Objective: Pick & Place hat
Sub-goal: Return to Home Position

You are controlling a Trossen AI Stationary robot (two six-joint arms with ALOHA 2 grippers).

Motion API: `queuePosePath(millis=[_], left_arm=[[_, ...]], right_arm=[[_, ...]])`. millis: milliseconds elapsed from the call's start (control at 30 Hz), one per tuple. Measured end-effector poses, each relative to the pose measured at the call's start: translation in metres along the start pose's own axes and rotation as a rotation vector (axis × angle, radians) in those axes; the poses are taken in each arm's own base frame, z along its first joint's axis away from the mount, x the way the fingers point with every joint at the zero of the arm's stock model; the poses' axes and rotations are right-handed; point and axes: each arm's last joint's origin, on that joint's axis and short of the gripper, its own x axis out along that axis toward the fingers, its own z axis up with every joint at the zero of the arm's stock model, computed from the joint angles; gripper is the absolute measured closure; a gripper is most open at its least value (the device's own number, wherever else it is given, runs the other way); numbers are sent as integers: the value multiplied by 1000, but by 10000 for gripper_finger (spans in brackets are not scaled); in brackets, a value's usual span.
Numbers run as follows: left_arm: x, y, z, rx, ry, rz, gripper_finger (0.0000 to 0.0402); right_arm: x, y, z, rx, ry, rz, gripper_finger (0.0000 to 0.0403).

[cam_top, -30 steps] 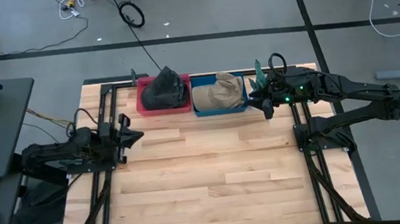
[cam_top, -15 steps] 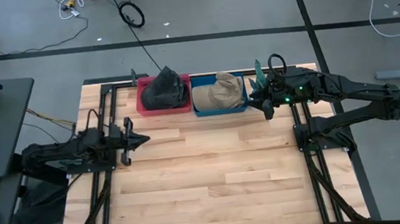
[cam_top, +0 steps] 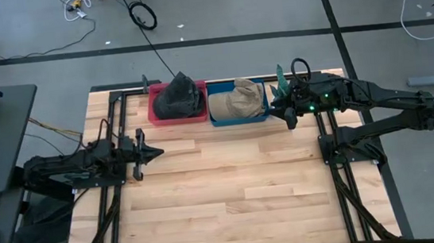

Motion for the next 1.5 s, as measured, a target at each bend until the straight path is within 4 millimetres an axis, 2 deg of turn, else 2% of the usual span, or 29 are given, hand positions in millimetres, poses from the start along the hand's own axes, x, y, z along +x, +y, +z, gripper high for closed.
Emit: queuePosePath(millis=[133,333,500,600,800,833,1233,1500], left_arm=[[0,0,0,-10,5,1,399],[0,0,-1,-129,10,3,399],[0,0,-1,-42,10,3,399],[0,0,1,-45,-10,2,399],[0,0,2,-45,-29,2,399],[0,0,2,-45,-30,2,399],[0,0,3,-45,-37,-3,399],[0,0,3,-45,-39,-3,399]], right_arm=[[0,0,0,0,0,0,184],[0,0,0,-13,0,0,184],[0,0,0,-30,-2,-2,194],[0,0,0,-55,-2,-2,230],[-8,0,0,-114,-14,25,378],[-11,0,0,-127,-18,37,390],[-44,17,5,-213,-180,281,400],[-65,12,-7,-264,-192,331,401]])
